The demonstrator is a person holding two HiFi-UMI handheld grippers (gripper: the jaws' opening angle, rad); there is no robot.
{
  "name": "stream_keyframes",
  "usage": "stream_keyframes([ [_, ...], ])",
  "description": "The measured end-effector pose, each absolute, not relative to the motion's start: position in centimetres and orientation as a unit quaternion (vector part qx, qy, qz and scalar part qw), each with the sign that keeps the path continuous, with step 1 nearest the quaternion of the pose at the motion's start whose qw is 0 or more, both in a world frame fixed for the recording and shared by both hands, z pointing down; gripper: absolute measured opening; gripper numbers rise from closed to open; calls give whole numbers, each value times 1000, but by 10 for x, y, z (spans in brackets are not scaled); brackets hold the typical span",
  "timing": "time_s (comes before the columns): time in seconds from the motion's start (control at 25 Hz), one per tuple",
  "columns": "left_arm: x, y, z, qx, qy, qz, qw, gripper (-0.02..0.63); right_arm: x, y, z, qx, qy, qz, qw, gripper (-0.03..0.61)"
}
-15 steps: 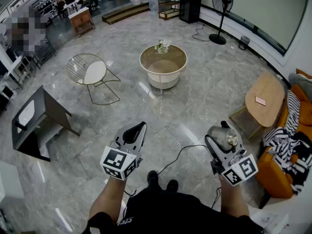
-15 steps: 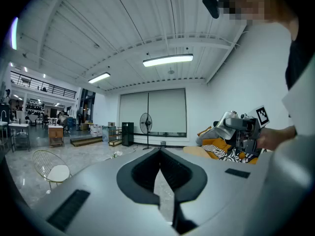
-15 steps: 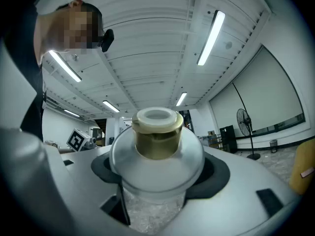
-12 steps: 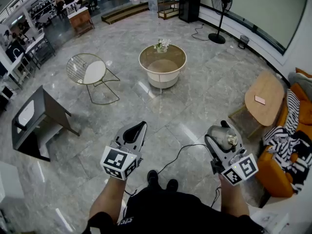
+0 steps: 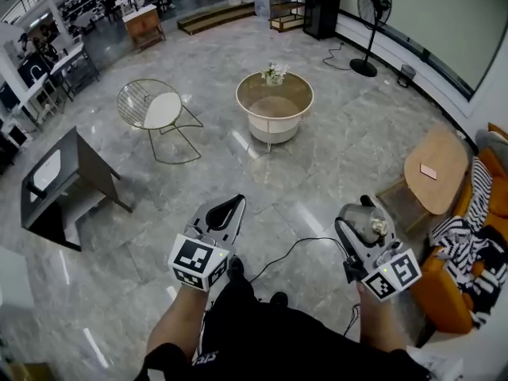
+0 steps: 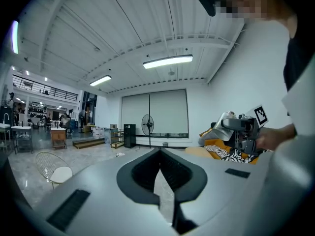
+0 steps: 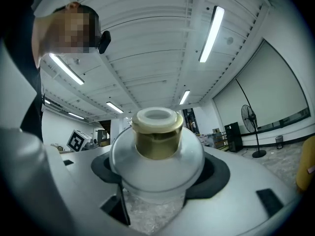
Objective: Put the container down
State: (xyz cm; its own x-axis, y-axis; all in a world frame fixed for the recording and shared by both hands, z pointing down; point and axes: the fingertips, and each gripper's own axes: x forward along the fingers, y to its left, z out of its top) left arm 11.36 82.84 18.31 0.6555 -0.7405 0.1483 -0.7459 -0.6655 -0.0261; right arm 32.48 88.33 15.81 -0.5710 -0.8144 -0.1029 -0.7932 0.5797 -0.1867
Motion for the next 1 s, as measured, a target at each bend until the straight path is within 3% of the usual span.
stream_keyframes([
  [0.4,27,743,199,904,-420,69,29,11,241,794,161,-436,893,-71,87,345],
  [1.0,-185,528,209,909,-407,89,23,11,22,576,176,-438,889,-86,104,345],
])
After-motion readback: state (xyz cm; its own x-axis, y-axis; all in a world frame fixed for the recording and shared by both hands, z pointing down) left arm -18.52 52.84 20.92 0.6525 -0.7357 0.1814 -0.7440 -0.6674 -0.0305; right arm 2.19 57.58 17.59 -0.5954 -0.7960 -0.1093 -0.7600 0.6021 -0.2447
